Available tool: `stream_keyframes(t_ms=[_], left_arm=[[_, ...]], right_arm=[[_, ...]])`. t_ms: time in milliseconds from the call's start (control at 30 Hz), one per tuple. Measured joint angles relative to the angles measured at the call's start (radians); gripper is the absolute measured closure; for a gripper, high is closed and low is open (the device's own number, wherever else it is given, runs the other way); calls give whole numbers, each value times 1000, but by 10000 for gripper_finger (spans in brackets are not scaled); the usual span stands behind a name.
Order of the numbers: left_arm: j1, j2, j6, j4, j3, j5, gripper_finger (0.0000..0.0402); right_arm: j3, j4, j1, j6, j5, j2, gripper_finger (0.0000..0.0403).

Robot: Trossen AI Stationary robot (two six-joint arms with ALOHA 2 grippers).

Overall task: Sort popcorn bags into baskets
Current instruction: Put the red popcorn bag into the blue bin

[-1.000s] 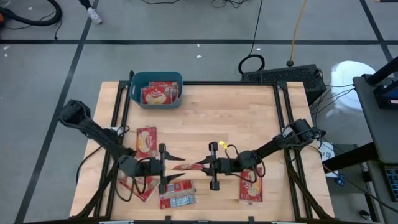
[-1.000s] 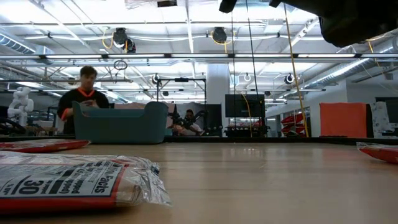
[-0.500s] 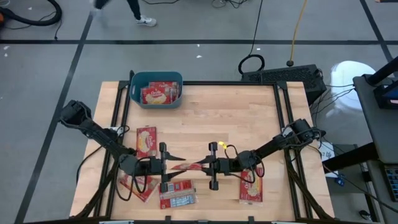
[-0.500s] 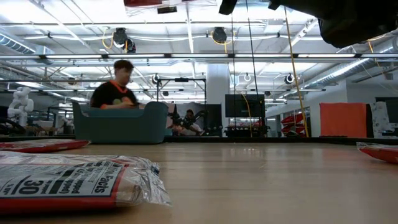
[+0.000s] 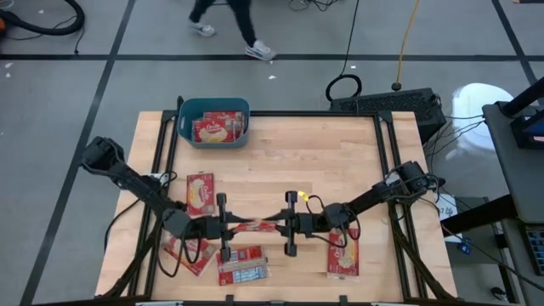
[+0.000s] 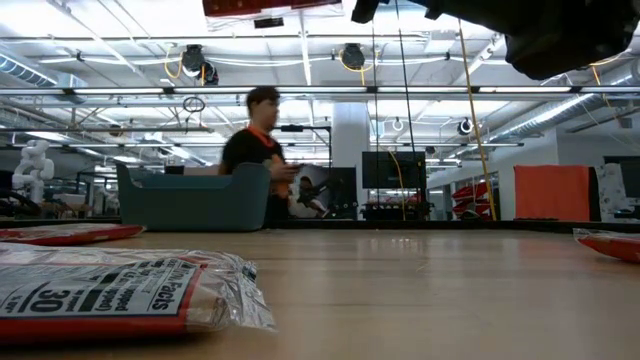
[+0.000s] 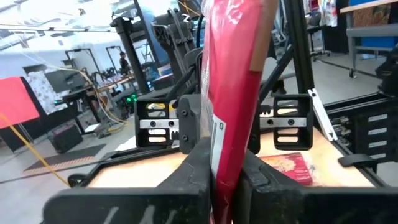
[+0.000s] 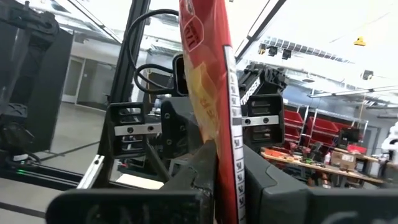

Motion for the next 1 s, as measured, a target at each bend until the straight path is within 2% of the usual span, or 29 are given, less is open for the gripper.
stream_keyframes(t_ms=[133, 300, 567, 767, 900, 1000], left_arm=[[22, -27, 0, -33, 0, 9, 373], [47, -72, -17, -98, 0, 89, 349], [103, -180, -53, -322, 0, 160, 379], [216, -348, -83, -540, 0, 170, 360], [333, -473, -107, -698, 0, 167, 355], [427, -549, -119, -799, 0, 166, 366]], right_arm=[[0, 12, -5, -46, 7, 0, 367], [-2, -9, -8, -51, 13, -22, 307], [-81, -125, -6, -2, 212, -105, 198], [-182, -122, -33, 11, 375, -124, 154], [-244, -136, -76, 75, 353, -124, 149], [-289, -183, -121, 166, 269, -124, 155]])
